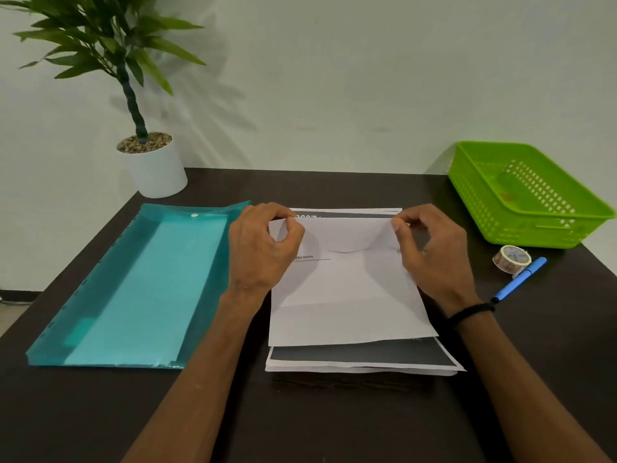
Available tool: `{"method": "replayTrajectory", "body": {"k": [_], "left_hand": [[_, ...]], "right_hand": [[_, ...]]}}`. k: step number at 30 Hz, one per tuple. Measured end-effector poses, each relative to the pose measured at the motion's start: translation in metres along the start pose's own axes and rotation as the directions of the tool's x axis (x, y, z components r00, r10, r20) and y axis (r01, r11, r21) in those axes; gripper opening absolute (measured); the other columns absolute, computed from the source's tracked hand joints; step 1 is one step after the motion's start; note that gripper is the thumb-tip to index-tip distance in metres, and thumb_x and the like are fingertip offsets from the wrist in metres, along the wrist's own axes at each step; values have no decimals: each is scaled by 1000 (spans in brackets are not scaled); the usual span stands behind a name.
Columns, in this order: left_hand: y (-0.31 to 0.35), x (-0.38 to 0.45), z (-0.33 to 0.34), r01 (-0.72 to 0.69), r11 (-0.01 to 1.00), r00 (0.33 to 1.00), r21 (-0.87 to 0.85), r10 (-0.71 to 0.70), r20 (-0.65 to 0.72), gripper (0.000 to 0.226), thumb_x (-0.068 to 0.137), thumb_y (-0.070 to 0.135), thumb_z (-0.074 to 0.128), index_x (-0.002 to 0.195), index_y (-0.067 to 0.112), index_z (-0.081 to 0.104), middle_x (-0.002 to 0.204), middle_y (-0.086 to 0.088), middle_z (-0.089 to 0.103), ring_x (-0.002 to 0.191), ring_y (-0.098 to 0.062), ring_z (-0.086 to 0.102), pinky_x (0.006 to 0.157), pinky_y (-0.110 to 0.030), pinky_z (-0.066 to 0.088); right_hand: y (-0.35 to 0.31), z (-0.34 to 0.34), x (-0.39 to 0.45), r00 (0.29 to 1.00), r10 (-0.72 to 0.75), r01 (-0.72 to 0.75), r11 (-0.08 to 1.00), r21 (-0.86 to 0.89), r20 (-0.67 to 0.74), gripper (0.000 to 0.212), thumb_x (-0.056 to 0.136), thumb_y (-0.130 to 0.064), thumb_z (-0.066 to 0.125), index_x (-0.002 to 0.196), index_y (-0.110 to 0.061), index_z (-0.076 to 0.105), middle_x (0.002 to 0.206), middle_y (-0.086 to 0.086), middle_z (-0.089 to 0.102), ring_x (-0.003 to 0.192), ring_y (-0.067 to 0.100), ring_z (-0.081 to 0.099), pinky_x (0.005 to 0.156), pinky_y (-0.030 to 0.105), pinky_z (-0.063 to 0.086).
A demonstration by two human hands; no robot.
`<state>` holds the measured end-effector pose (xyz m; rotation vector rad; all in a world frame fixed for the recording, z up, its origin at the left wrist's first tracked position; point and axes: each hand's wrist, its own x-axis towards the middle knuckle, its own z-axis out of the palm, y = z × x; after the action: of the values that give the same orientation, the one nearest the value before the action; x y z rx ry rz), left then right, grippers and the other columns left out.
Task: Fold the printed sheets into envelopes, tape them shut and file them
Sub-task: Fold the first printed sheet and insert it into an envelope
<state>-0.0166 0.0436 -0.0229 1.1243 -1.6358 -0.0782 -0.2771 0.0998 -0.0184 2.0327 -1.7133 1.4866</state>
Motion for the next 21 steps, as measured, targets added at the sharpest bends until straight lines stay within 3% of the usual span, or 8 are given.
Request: {"method": "replayTrajectory", "body": {"k": [4, 8, 11, 14, 16, 18, 21], "left_hand": [[4, 2, 0, 188, 968, 981, -169, -193, -14, 9, 91, 18, 68, 88, 15, 76, 78, 5, 72, 71, -14, 65, 64, -9, 48], [3, 2, 1, 481, 764, 876, -430, -446, 186, 6, 97, 23, 68, 92, 23, 71, 86, 3, 75, 80, -14, 71, 68, -24, 57], [4, 3, -4, 603, 605, 795, -520, -395, 461, 13, 99, 29, 68, 105, 18, 71, 95, 8, 77, 88, -10, 72, 73, -25, 57], [7, 2, -5, 683, 577, 687, -447, -301, 662, 27, 96, 29, 71, 120, 16, 72, 113, -2, 78, 101, -24, 76, 89, -42, 61], [9, 1, -4, 691, 583, 677, -427, -317, 664, 26, 96, 24, 72, 120, 14, 73, 111, -4, 79, 99, -27, 77, 92, -47, 60], [9, 1, -3, 703, 571, 678, -425, -357, 642, 24, 97, 22, 72, 119, 13, 73, 110, -3, 79, 97, -26, 77, 92, -48, 61], [9, 2, -2, 712, 533, 687, -458, -390, 613, 27, 97, 18, 71, 124, 15, 70, 112, -2, 79, 99, -26, 77, 91, -46, 61]], "right_hand": [[-5, -1, 2, 959, 283, -268, 929, 254, -26, 11, 102, -20, 68, 97, -10, 67, 90, -5, 69, 80, 5, 66, 71, 17, 53], [-3, -1, 6, 908, 414, -348, 830, 436, -63, 10, 102, -17, 68, 98, -9, 65, 86, -4, 68, 74, -6, 62, 69, 12, 48], [3, 0, 5, 869, 487, -387, 780, 491, -90, 13, 102, -23, 69, 99, -11, 65, 84, -1, 68, 70, -5, 59, 67, 14, 46], [5, 1, 5, 838, 536, -414, 751, 513, -108, 15, 102, -26, 69, 100, -12, 65, 84, -3, 70, 72, -3, 60, 70, 16, 47], [4, 0, 5, 830, 552, -432, 728, 532, -82, 15, 100, -30, 71, 99, -15, 66, 85, -1, 72, 74, 1, 62, 72, 23, 49], [3, -3, 5, 831, 556, -470, 666, 579, 36, 18, 95, -31, 78, 102, -17, 69, 96, 2, 78, 84, 11, 72, 76, 32, 56], [0, -6, 3, 839, 501, -517, 614, 596, 213, 28, 90, -18, 82, 115, -14, 71, 111, 1, 80, 101, 22, 77, 85, 36, 62]]}}
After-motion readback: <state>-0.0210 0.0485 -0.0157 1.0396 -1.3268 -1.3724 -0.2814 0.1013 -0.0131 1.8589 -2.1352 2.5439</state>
